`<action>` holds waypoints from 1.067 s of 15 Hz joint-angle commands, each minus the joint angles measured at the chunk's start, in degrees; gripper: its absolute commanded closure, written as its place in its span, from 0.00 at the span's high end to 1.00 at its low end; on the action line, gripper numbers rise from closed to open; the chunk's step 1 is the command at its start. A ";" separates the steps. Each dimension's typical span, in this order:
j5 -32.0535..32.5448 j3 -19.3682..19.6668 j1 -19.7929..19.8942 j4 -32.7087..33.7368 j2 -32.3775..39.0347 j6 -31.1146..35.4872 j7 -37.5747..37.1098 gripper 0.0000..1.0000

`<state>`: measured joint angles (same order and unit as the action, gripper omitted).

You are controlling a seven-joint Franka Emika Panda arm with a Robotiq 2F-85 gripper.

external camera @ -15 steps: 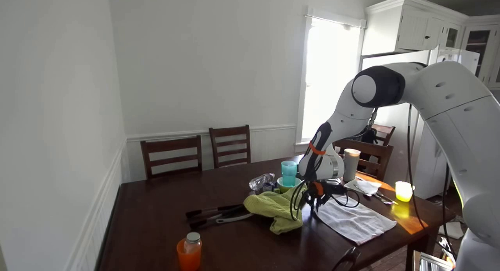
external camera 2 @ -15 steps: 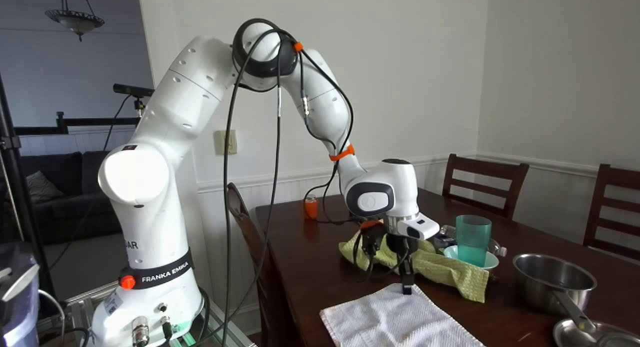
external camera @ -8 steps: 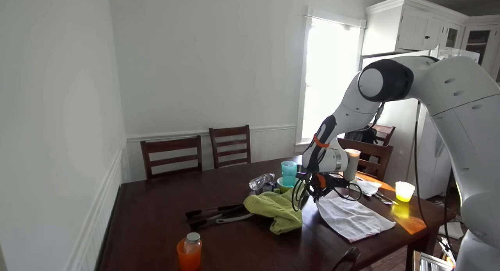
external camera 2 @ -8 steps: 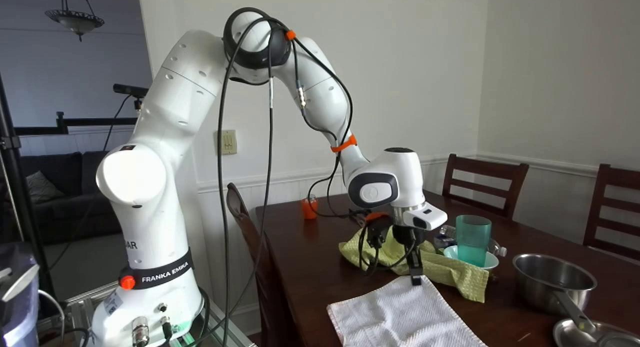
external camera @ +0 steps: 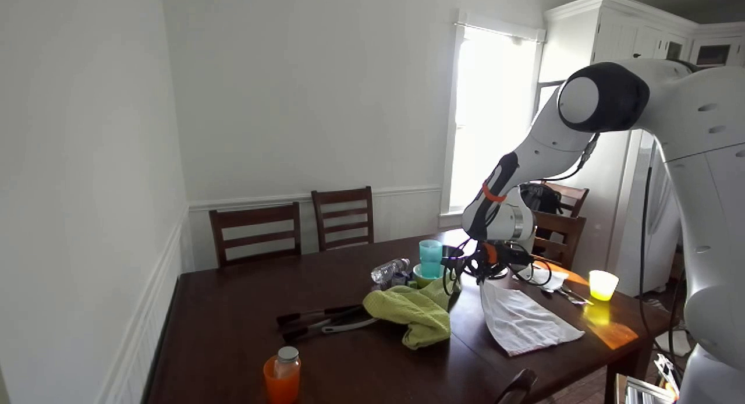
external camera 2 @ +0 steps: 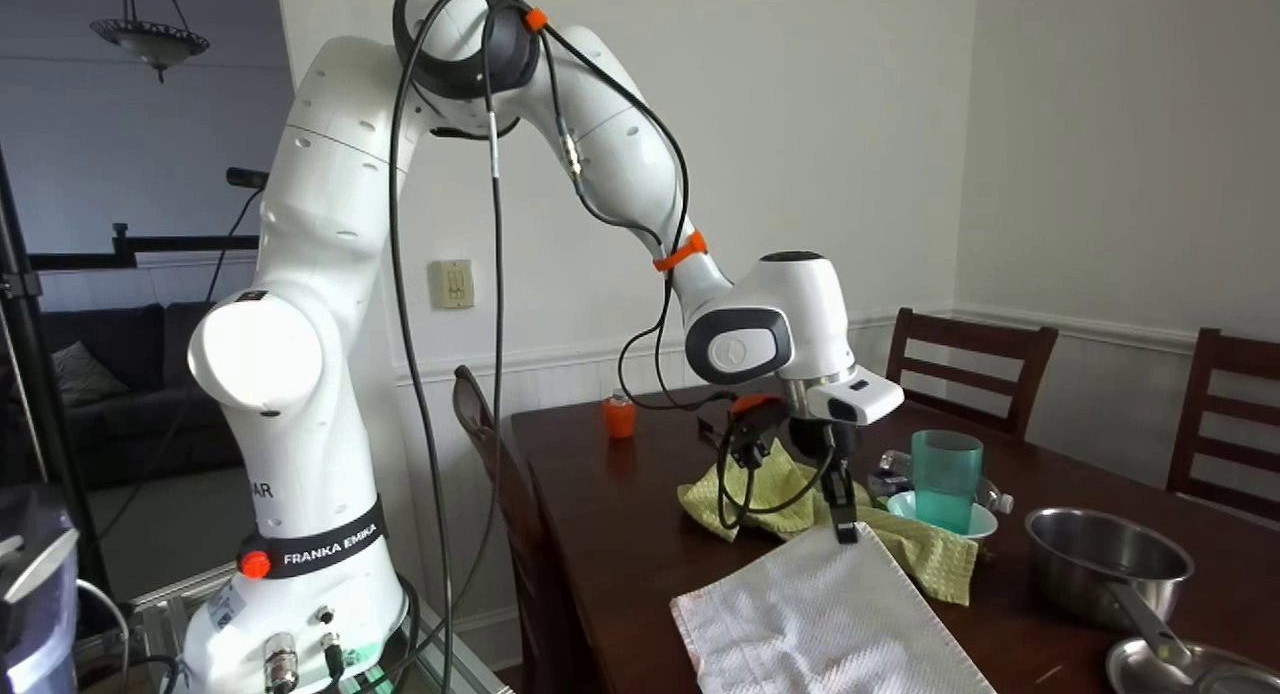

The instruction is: Fold the white towel into a triangle once.

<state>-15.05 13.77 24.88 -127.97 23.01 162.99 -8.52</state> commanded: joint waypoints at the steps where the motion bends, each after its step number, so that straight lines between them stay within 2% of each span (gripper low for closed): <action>1: 1.21 2.96 -1.15 -5.31 -4.55 0.80 0.79 0.02; 7: 3.64 6.52 -0.85 -9.29 -6.33 1.11 3.14 0.02; 16: 5.63 9.66 1.90 -10.96 -3.76 0.46 9.29 0.02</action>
<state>-11.85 22.34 25.86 -137.71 19.00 163.11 -0.35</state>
